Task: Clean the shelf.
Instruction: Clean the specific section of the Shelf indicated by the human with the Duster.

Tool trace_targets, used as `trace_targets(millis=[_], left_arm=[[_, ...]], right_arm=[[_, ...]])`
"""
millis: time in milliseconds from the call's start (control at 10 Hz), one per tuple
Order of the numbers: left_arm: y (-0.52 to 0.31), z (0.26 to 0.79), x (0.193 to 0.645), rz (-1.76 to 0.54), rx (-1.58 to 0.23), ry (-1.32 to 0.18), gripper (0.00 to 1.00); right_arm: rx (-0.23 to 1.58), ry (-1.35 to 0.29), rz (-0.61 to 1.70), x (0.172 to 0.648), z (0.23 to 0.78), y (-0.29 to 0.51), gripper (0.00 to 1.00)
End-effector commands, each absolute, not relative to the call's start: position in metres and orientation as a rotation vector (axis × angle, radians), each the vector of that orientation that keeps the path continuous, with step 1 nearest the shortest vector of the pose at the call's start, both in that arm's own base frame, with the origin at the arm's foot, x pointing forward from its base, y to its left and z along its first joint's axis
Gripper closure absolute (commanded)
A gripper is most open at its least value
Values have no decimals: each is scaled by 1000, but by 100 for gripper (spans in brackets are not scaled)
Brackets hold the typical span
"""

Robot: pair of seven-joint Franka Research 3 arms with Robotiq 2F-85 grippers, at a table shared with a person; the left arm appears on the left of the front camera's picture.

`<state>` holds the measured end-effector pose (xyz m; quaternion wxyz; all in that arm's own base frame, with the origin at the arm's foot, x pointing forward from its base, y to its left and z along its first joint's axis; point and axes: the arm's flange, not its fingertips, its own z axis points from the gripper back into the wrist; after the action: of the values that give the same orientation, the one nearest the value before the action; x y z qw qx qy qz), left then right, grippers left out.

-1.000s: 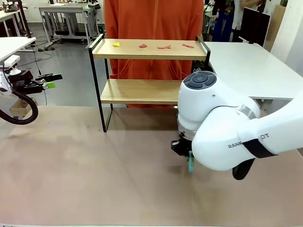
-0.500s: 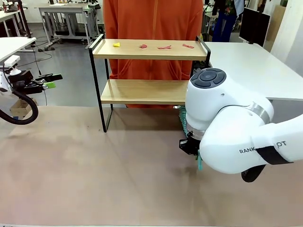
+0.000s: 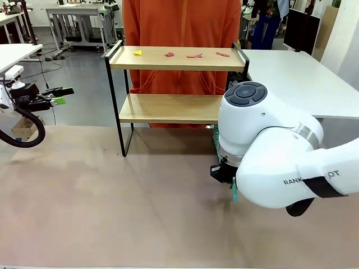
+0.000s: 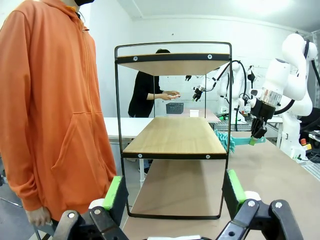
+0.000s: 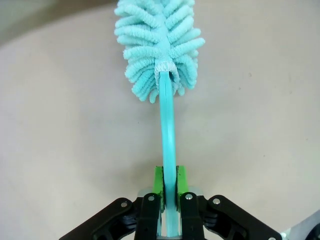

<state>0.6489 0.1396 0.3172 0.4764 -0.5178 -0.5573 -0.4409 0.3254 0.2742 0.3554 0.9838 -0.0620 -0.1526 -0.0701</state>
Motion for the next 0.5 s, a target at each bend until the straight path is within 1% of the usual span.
trace_targets(millis=[0, 200, 300, 400], left_arm=[[140, 320, 648, -1095, -1261, -1363, 0], [140, 320, 648, -1095, -1261, -1363, 0], [140, 320, 648, -1095, -1261, -1363, 0], [140, 320, 648, -1095, -1261, -1363, 0]], right_arm=[[-112, -380, -84, 309, 373, 248, 87], [-101, -413, -16, 299, 385, 238, 87], [-31, -419, 45, 295, 391, 232, 87], [1, -432, 85, 290, 396, 226, 87]])
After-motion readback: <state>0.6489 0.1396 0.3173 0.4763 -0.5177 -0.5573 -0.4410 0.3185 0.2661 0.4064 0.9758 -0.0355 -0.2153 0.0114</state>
